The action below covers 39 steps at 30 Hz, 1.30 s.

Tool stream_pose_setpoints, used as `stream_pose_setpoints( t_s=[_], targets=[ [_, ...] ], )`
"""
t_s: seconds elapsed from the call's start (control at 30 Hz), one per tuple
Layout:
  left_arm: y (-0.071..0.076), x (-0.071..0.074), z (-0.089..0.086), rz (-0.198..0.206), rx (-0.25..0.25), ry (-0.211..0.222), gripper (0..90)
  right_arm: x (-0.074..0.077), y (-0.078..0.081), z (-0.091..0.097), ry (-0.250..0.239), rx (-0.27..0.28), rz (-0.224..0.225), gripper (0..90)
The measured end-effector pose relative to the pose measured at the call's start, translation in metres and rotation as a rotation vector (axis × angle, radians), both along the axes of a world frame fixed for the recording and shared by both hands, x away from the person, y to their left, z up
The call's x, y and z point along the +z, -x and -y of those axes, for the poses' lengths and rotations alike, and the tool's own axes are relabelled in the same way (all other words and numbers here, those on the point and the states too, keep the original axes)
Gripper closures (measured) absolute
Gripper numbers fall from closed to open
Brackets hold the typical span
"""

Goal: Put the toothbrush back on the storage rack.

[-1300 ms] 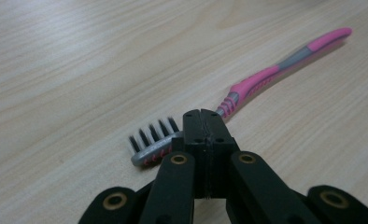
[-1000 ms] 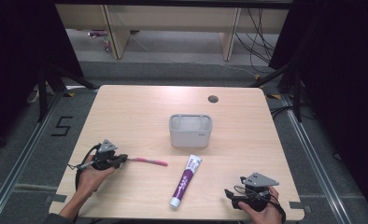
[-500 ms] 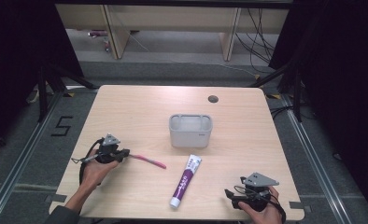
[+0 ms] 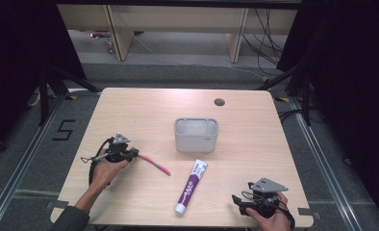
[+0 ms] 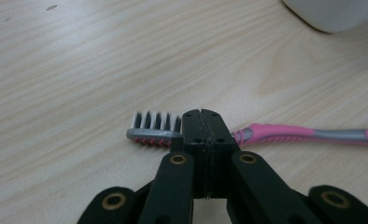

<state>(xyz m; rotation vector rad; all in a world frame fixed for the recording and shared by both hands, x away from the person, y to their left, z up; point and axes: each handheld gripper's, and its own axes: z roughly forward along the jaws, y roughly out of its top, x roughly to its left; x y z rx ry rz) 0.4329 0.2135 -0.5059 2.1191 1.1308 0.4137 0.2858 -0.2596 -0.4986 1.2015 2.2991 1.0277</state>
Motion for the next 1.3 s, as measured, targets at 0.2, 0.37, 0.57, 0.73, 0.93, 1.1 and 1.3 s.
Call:
stream_pose_setpoints(
  t_s=[0.2, 0.37, 0.57, 0.73, 0.93, 1.1, 1.3],
  targets=[
    [-0.008, -0.001, 0.009, -0.003, 0.007, 0.002, 88.8, 0.000, 0.000, 0.001, 0.001, 0.001, 0.003, 23.3],
    [-0.015, 0.001, 0.018, 0.000, 0.012, 0.007, 88.8, 0.000, 0.000, 0.001, 0.002, 0.002, -0.001, 23.3],
    [-0.020, 0.002, 0.029, -0.001, 0.016, 0.007, 88.4, 0.000, 0.001, 0.000, -0.020, -0.008, -0.025, 23.3],
    [-0.024, 0.002, 0.035, 0.003, 0.013, 0.001, 88.2, 0.000, 0.000, 0.001, -0.012, 0.000, -0.008, 23.4],
    [-0.025, 0.003, 0.044, -0.006, 0.016, 0.002, 88.1, 0.000, 0.001, 0.001, -0.016, -0.008, -0.009, 23.4],
    [-0.029, 0.005, 0.049, -0.009, 0.004, 0.001, 87.8, 0.000, 0.001, 0.001, -0.015, -0.008, -0.015, 23.4],
    [-0.029, 0.006, 0.052, -0.011, 0.005, 0.015, 85.1, 0.000, 0.001, 0.001, -0.019, -0.005, -0.008, 23.4]
  ],
)
